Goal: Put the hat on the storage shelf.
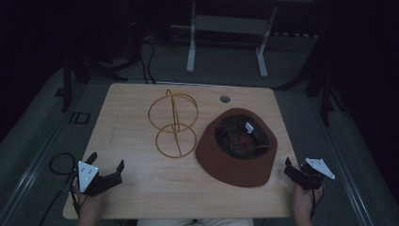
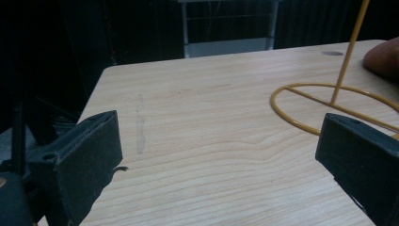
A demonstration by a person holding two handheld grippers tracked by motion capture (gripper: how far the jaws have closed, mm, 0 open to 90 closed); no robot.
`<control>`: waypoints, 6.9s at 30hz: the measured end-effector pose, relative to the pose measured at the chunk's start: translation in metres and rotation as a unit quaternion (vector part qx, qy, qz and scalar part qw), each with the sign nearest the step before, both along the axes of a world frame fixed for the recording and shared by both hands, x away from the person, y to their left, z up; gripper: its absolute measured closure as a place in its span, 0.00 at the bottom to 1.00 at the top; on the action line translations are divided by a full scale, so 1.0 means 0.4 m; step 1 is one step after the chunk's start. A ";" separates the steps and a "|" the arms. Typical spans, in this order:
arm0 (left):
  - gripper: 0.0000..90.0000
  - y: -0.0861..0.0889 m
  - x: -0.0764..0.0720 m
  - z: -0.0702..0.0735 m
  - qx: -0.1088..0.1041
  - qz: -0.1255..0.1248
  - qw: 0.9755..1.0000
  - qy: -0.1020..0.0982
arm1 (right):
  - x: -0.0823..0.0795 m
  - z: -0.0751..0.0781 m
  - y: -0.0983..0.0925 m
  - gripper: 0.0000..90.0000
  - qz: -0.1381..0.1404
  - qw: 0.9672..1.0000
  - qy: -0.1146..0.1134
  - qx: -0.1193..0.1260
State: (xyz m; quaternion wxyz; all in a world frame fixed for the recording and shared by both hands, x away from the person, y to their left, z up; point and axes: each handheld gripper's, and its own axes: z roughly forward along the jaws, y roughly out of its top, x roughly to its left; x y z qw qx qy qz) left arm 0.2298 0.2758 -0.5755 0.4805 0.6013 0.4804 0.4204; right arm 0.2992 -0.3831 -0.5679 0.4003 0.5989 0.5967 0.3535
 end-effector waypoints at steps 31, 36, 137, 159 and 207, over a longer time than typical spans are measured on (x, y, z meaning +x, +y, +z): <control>0.02 -0.030 -0.001 0.005 -0.003 -0.036 0.999 0.009 | 0.066 0.193 0.093 0.17 0.167 0.985 0.037 0.032; 0.02 -0.030 -0.002 0.006 -0.011 -0.039 0.999 0.008 | 0.117 0.184 0.121 0.25 0.176 0.983 0.053 0.012; 0.05 -0.436 0.137 0.499 0.030 -0.266 0.962 0.048 | 0.068 0.454 0.202 0.94 0.221 0.964 -0.011 -0.150; 0.15 -0.778 0.290 0.473 0.097 -0.326 0.935 0.098 | 0.022 0.453 0.203 0.94 0.245 0.956 -0.012 -0.161; 0.97 -0.789 0.336 0.512 0.125 -0.243 0.961 0.036 | -0.152 0.494 0.141 0.50 0.285 0.953 -0.090 -0.055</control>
